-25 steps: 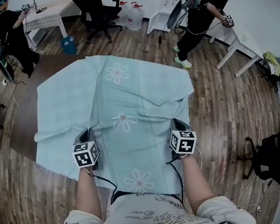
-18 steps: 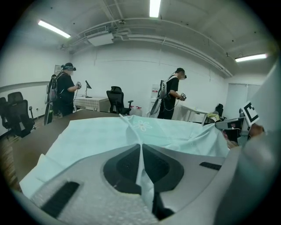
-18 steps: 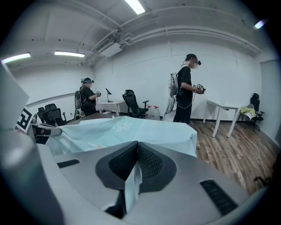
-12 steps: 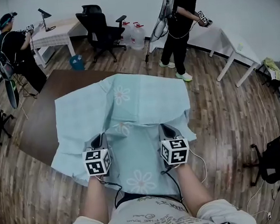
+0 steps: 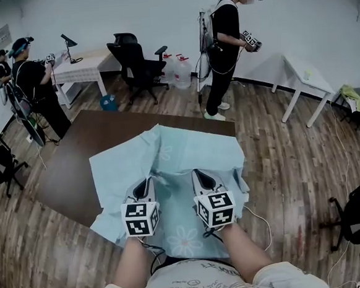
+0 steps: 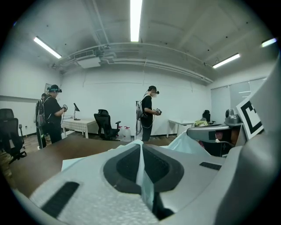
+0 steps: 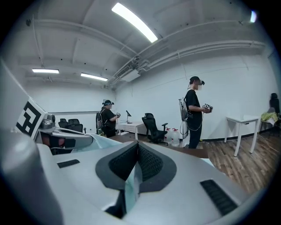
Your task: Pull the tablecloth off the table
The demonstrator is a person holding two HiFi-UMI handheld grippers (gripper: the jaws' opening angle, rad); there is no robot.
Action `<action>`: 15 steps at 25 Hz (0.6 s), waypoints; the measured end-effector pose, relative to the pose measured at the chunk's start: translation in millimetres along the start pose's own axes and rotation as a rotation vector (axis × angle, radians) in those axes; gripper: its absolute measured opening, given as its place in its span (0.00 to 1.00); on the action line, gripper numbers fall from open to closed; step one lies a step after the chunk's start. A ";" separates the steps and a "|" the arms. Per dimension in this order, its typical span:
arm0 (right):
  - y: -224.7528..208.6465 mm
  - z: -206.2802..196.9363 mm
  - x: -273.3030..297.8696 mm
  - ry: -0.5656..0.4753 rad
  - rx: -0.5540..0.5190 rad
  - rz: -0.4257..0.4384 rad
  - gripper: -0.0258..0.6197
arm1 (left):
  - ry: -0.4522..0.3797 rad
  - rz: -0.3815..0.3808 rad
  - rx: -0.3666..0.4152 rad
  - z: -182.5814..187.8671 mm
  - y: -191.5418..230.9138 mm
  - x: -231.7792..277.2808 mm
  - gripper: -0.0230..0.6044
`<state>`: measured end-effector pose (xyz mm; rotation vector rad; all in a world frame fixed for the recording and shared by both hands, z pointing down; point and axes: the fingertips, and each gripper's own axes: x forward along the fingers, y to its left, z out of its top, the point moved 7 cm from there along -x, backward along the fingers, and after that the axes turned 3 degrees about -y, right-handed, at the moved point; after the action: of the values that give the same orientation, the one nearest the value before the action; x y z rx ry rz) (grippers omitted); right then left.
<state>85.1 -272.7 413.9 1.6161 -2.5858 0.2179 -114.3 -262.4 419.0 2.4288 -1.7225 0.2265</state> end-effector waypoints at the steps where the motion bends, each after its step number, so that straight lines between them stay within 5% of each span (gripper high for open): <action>1: 3.1 3.2 -4.5 -0.015 0.003 0.010 0.06 | -0.009 -0.004 0.005 3.2 -5.6 -3.6 0.05; 15: -0.1 15.9 -31.5 -0.065 -0.020 0.041 0.06 | -0.064 -0.004 0.000 15.7 -39.4 -13.9 0.05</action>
<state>99.1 -247.5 393.5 1.5917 -2.6619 0.1439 -81.1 -240.1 399.2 2.4650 -1.7440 0.1499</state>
